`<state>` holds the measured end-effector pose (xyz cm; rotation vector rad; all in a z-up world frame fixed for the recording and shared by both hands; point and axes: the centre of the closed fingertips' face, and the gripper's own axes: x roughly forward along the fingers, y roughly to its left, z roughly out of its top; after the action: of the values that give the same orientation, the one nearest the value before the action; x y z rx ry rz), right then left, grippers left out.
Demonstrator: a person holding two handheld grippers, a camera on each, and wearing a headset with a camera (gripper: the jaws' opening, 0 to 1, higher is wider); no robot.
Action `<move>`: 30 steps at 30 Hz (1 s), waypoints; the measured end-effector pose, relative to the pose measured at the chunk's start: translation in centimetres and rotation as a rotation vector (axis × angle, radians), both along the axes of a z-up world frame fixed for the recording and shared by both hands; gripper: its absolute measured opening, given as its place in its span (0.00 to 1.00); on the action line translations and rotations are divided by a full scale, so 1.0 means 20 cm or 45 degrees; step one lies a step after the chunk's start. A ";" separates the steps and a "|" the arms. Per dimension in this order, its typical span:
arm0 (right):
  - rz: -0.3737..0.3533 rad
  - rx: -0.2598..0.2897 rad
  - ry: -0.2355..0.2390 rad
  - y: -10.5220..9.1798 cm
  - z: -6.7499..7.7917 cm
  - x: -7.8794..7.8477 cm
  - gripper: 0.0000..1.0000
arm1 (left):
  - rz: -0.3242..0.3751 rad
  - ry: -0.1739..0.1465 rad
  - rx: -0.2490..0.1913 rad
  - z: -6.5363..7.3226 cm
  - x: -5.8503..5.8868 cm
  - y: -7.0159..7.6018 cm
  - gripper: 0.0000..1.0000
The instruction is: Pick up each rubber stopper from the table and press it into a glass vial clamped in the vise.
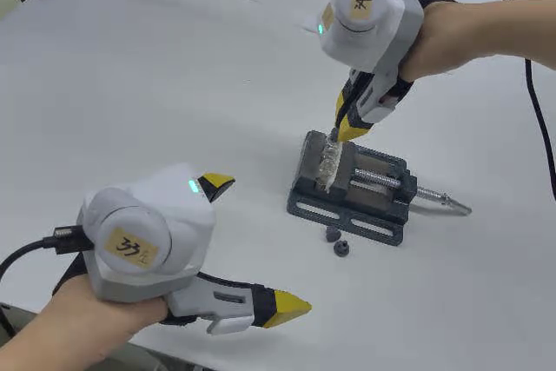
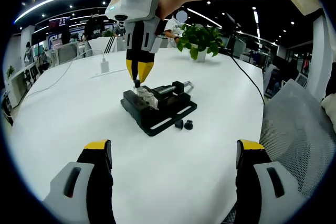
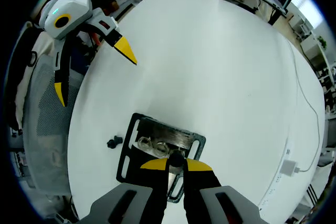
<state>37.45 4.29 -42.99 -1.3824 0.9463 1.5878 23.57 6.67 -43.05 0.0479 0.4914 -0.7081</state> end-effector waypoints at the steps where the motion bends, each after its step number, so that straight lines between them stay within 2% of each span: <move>1: 0.009 -0.007 -0.006 0.00 0.00 0.00 0.05 | 0.000 -0.001 -0.001 0.00 0.00 0.00 0.98; 8: -0.033 -0.066 -0.010 0.01 -0.01 0.03 0.05 | -0.004 0.001 -0.002 0.00 0.01 -0.01 0.98; 14: -0.143 -0.062 0.010 -0.01 0.00 0.01 0.04 | -0.011 0.000 -0.007 0.00 0.01 -0.03 0.98; 21: -0.287 -0.079 0.030 0.01 -0.02 0.03 0.04 | -0.014 -0.001 -0.009 0.00 0.02 -0.04 0.98; 23: -0.273 -0.082 0.032 0.01 -0.02 0.04 0.04 | -0.014 -0.001 -0.011 0.00 0.02 -0.04 0.98; 28: -0.310 -0.057 0.055 0.00 -0.01 0.03 0.05 | -0.006 -0.002 -0.012 0.01 0.02 -0.03 0.98; 30: -0.270 -0.039 0.052 0.01 -0.02 0.03 0.05 | -0.002 -0.002 -0.011 0.00 0.02 -0.02 0.97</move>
<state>38.06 4.40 -43.37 -1.2301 1.1071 1.4522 23.98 6.29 -42.97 0.0403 0.4869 -0.7114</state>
